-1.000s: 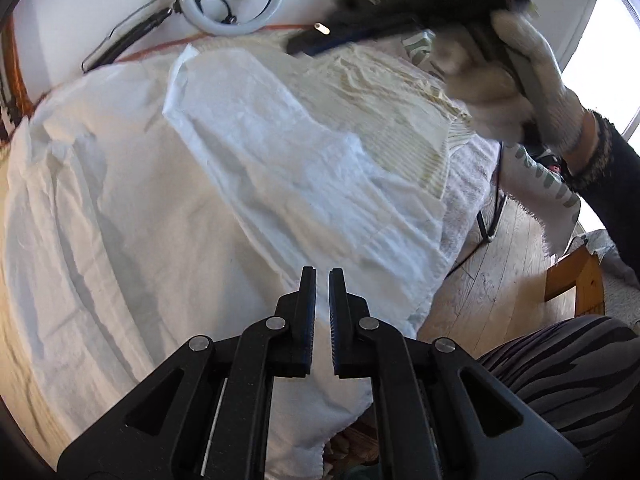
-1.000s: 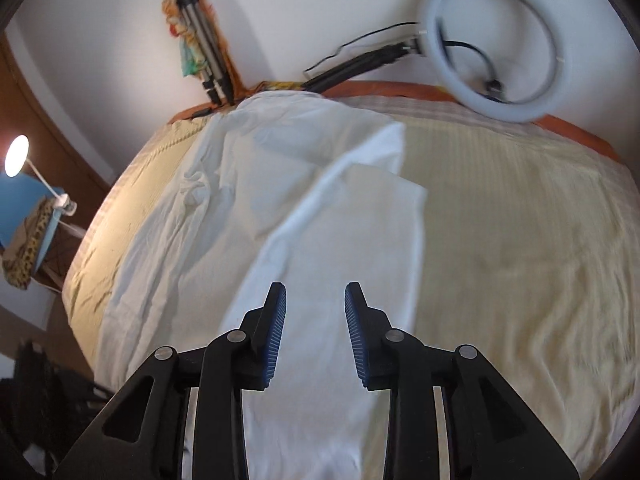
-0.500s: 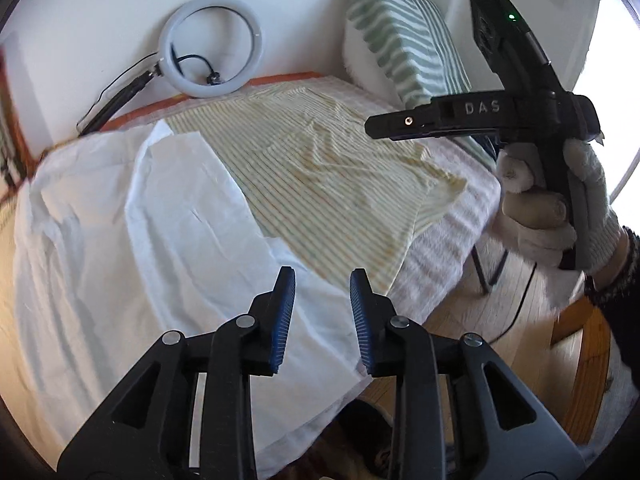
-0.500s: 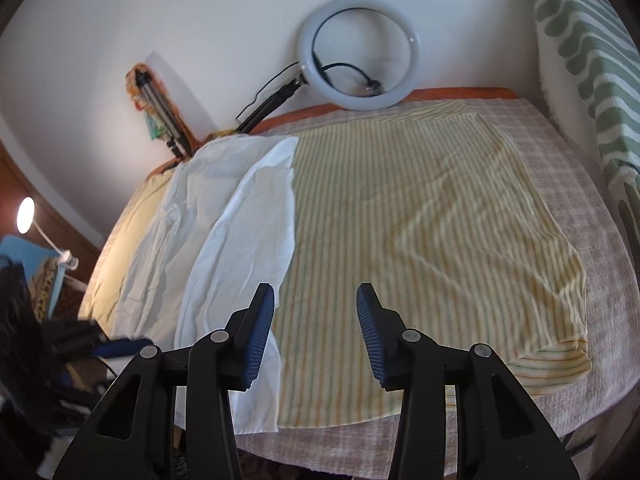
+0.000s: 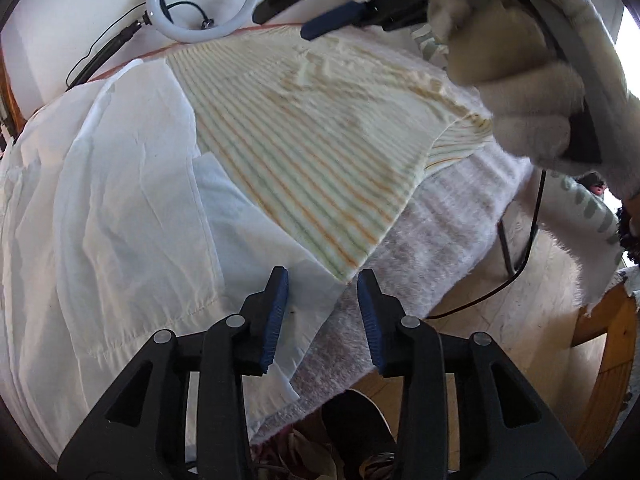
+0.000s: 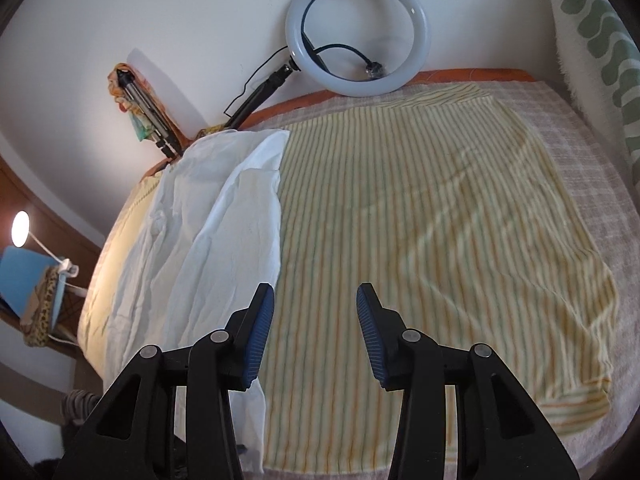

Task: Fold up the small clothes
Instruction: 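Move the open right tool to the folded side edge of the shirt, then grasp the shirt edge with the right tool, fold it inward, release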

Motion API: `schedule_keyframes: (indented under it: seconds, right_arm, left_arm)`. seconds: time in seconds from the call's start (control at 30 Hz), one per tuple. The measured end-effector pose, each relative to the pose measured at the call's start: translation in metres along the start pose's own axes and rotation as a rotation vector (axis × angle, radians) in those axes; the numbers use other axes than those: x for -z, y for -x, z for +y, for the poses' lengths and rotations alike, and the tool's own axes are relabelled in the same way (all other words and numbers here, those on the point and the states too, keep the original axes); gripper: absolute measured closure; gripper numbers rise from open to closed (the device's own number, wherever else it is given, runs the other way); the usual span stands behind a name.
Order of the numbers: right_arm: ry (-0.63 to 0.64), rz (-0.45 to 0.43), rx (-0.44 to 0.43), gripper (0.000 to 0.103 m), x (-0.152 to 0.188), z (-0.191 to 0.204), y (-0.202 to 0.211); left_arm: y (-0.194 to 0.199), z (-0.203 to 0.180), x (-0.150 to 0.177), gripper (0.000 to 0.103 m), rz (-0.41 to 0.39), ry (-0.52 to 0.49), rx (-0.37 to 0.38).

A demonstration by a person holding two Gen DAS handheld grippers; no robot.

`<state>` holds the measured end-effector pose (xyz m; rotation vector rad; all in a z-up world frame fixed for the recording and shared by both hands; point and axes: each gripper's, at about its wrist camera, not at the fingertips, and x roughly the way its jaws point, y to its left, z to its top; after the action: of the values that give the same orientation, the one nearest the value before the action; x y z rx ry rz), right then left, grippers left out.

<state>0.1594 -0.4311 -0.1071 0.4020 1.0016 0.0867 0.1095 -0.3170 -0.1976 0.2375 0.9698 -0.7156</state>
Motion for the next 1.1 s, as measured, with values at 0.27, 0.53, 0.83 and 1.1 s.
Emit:
schedule_keyframes:
  seconds: [0.27,0.53,0.83,1.1]
  right_arm:
    - [-0.019,0.046,-0.037,0.061,-0.026,0.002,-0.050]
    - [-0.057,0.083,-0.099,0.060,-0.043,0.011,-0.103]
    - [-0.077,0.113,-0.100,0.062,-0.055,0.031,-0.145]
    - [-0.045,0.100,-0.047,0.098,-0.054,0.055,-0.140]
  left_arm:
    - [0.004,0.036,0.007,0.099,-0.059,0.146,0.149]
    - [0.041,0.088,0.026,0.100,-0.147,0.365,0.275]
    - [0.052,0.092,0.030,0.100,-0.172,0.366,0.305]
    - [0.066,0.106,0.039,0.101,-0.215,0.387,0.297]
